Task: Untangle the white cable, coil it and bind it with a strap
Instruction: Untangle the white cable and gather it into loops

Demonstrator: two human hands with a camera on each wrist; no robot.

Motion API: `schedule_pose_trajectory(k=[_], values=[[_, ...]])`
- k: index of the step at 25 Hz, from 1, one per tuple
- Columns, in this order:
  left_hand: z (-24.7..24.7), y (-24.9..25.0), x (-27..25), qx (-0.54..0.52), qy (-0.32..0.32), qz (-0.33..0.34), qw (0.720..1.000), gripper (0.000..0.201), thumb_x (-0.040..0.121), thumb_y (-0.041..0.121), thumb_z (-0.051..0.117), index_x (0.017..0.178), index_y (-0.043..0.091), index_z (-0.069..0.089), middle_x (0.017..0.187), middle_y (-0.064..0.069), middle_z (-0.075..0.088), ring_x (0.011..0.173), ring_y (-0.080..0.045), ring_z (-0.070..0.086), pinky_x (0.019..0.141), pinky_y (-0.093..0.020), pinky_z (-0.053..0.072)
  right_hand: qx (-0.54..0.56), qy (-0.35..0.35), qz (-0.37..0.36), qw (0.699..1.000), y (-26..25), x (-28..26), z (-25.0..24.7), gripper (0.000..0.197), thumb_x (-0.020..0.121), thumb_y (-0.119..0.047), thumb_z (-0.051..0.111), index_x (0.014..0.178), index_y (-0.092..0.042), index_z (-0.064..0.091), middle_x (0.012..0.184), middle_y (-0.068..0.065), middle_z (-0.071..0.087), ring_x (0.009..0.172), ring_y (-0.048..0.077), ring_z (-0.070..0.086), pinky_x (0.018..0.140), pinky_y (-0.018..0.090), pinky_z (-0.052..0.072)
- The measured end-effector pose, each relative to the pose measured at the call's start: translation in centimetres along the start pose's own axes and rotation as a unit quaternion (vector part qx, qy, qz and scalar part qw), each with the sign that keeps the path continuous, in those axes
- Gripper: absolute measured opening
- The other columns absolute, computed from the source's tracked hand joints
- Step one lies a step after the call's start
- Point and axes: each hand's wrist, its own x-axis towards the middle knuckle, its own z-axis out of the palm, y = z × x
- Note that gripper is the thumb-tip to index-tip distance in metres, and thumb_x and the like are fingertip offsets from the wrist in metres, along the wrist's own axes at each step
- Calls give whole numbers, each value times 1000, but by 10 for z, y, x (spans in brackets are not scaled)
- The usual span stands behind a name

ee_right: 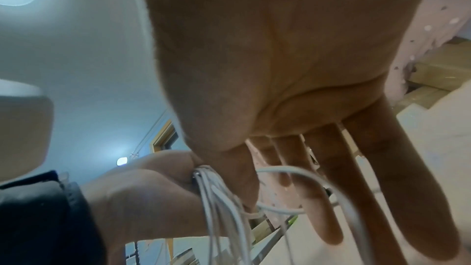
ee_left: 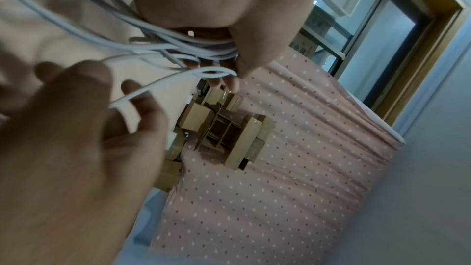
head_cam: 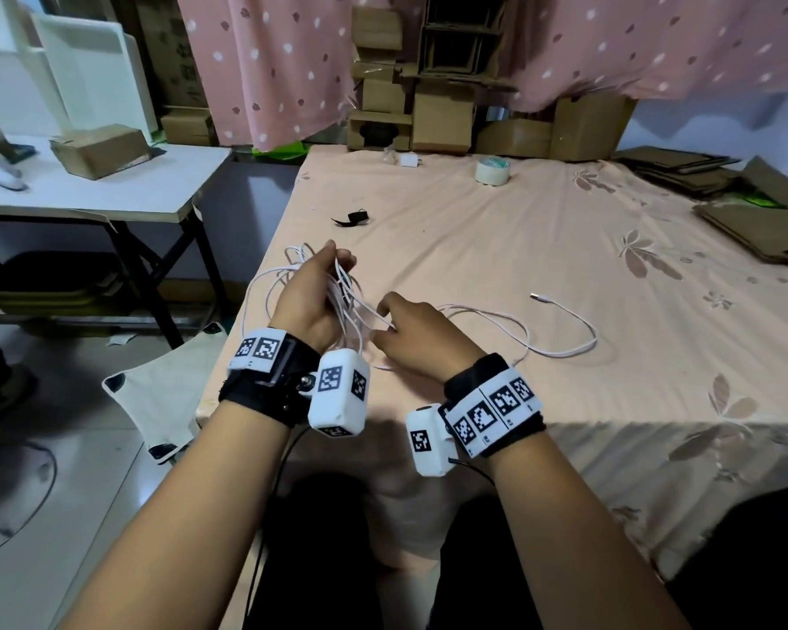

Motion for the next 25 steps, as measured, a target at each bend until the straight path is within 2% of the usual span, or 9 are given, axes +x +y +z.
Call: schedule_pose_trajectory(k=[3,7,11,14,17,19,22,23,25], values=[[-8,12,3,26,-6,1,1000,31,105,27,52,75,17,57,59,8,63,63,-7,57,50,-18,46,59,-21,33,998,11,-2,3,41,97,-29,53,137,-24,50,94,2,72,89,26,67,85,37,54],[-14,12,3,63,-58,-56,995,34,103,31,52,73,17,56,75,0,67,72,-19,64,74,-29,50,58,-8,-3,998,9,-1,5,13,91,-27,61,81,-20,66,67,-1,68,69,20,64,74,36,54],[-16,8,5,151,-34,-58,986,33,102,27,55,70,16,55,78,-3,68,77,-26,70,69,-31,57,56,19,-8,998,8,-2,2,47,89,-49,66,61,-14,51,55,-1,49,57,18,46,60,36,36],[-20,11,9,194,-26,-54,979,33,101,26,57,69,16,55,81,-3,72,67,-25,71,69,-34,54,141,11,40,989,13,-5,-3,73,92,-78,36,75,-14,67,68,-3,67,71,20,64,76,35,47],[-29,17,12,210,-20,-60,976,34,101,26,56,68,16,54,77,-3,70,69,-25,70,68,-35,55,68,72,117,988,26,1,-4,77,102,-65,17,100,-12,72,109,13,73,106,33,64,95,42,47],[-34,20,14,215,-15,-54,975,34,100,27,58,67,16,55,73,-1,65,66,-20,66,62,-31,54,50,137,190,971,36,6,-7,70,106,-56,20,122,-4,64,125,18,67,120,37,58,96,43,42],[-36,20,13,135,-50,-38,989,34,102,29,55,70,17,53,72,0,63,63,-18,64,66,-31,52,-32,156,275,948,43,6,-8,72,106,-49,29,157,0,20,137,21,60,130,39,49,102,44,38],[-34,19,11,96,-71,-35,992,34,103,30,53,72,17,51,69,1,61,62,-17,63,69,-30,51,-104,173,277,939,40,2,-9,69,104,-45,33,158,-3,18,133,21,61,129,39,49,101,44,37],[-27,17,6,34,-111,-36,993,34,104,31,50,74,18,48,64,4,50,57,-12,55,69,-26,49,-201,245,193,929,28,-1,-9,55,94,-28,47,146,-8,42,128,19,59,124,38,48,98,43,36]])
